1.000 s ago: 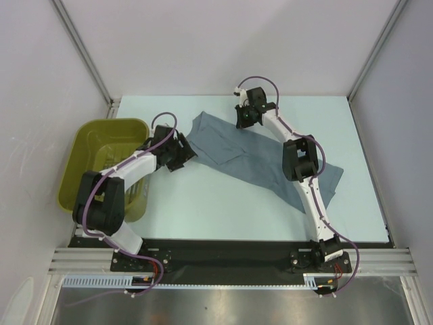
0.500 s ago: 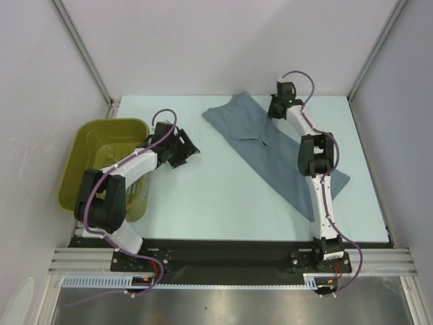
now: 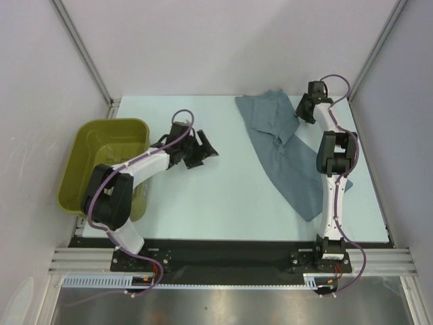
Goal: Fold and stack the t-shirts
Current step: Fold the tshirt
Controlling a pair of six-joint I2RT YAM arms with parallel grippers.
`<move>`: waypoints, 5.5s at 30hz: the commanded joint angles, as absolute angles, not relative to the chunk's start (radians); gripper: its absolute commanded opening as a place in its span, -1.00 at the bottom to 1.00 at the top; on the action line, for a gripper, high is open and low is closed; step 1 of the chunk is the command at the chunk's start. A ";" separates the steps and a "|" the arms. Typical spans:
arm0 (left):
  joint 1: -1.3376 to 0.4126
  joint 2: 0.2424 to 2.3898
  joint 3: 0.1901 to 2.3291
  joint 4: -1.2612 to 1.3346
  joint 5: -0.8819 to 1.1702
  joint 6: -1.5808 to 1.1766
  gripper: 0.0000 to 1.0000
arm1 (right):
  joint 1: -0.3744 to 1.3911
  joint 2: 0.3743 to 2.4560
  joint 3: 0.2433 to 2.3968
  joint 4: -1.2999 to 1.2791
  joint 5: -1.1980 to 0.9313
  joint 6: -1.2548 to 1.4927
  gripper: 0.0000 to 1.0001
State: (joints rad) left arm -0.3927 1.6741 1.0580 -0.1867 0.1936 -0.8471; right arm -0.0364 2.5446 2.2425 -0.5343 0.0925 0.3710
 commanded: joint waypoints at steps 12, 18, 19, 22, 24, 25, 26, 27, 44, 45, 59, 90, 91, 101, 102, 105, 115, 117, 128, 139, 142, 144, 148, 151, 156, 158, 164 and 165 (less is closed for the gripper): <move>-0.775 1.822 1.104 0.097 0.426 -1.012 0.41 | -0.012 1.972 1.829 -0.812 0.167 0.284 -0.25; -0.862 1.939 1.203 0.179 0.468 -1.107 0.42 | 0.024 1.674 1.392 -0.782 0.087 0.288 -1.00; -0.885 1.959 1.230 0.169 0.459 -1.111 0.38 | 0.034 1.646 1.353 -0.782 0.090 0.282 -1.00; -0.929 1.996 1.268 0.169 0.404 -1.163 0.16 | 0.070 1.536 1.230 -0.790 0.083 0.297 -1.00; -0.956 2.029 1.258 0.228 0.376 -1.276 -0.02 | 0.081 1.467 1.201 -0.802 0.063 0.304 -1.00; -0.985 2.040 1.256 0.271 0.350 -1.314 -0.05 | 0.083 1.448 1.190 -0.814 0.074 0.305 -1.00; -1.000 2.057 1.261 0.261 0.332 -1.377 -0.03 | 0.083 1.433 1.189 -0.824 0.075 0.302 -1.00; -1.014 2.057 1.267 0.236 0.306 -1.399 0.02 | 0.083 1.405 1.189 -0.834 0.084 0.299 -1.00; -1.161 2.197 1.344 0.147 0.153 -1.632 0.11 | 0.014 1.233 1.238 -0.914 0.118 0.298 -1.00; -1.161 2.201 1.356 0.138 0.147 -1.629 0.10 | 0.014 1.232 1.236 -0.914 0.112 0.299 -1.00; -1.184 2.299 1.474 0.087 0.156 -1.667 -0.12 | 0.014 1.220 1.249 -0.910 0.121 0.293 -1.00; -1.115 2.100 1.301 -0.325 0.436 -1.063 -0.99 | 0.110 1.203 1.165 -0.899 0.017 0.322 -1.00; -1.115 2.083 1.272 -0.343 0.433 -1.004 -0.99 | 0.120 1.198 1.148 -0.896 0.009 0.330 -1.00; -1.086 1.836 0.948 -0.357 0.394 -0.795 -0.99 | 0.109 1.161 0.907 -0.882 -0.139 0.414 -0.99; -1.082 1.821 0.931 -0.362 0.391 -0.785 -0.99 | 0.106 1.161 0.893 -0.871 -0.149 0.420 -0.97; -1.063 1.795 0.894 -0.365 0.384 -0.759 -0.99 | 0.101 1.173 0.871 -0.851 -0.169 0.426 -0.95; -0.960 1.642 0.775 -0.475 0.331 -0.562 0.00 | 0.038 1.307 0.960 -0.740 -0.178 0.354 -0.73; -0.960 1.536 0.761 -0.443 0.350 -0.546 0.36 | 0.023 1.386 0.991 -0.698 -0.193 0.350 -0.63; -0.842 1.459 1.136 -0.585 0.396 -0.377 0.78 | -0.044 1.865 1.441 -0.528 -0.238 0.278 0.26; -0.490 1.951 1.577 -0.192 0.437 -0.325 0.91 | -0.118 2.222 1.782 -0.367 -0.360 0.285 0.35; -0.440 2.144 1.745 -0.072 0.489 -0.405 0.73 | -0.121 2.267 1.837 -0.322 -0.359 0.313 0.26; -0.431 2.284 1.900 -0.054 0.521 -0.431 0.67 | -0.127 2.305 1.859 -0.298 -0.379 0.345 0.17; -0.430 2.460 2.101 -0.019 0.528 -0.491 0.63 | -0.132 2.347 1.871 -0.226 -0.399 0.380 0.04; -0.430 2.513 2.112 0.067 0.496 -0.543 0.64 | -0.135 2.379 1.887 -0.222 -0.403 0.387 -0.04; -0.428 2.589 2.140 0.149 0.462 -0.620 0.49 | -0.138 2.420 1.888 -0.158 -0.431 0.420 -0.15; -0.428 2.626 2.138 0.205 0.454 -0.675 0.39 | -0.138 2.439 1.899 -0.155 -0.428 0.434 -0.16; -0.422 2.778 2.278 0.258 0.465 -0.869 0.29 | -0.147 2.485 1.925 -0.107 -0.466 0.517 -0.28; -0.422 2.793 2.320 0.265 0.471 -0.900 0.26 | -0.144 2.494 1.951 -0.112 -0.477 0.520 -0.31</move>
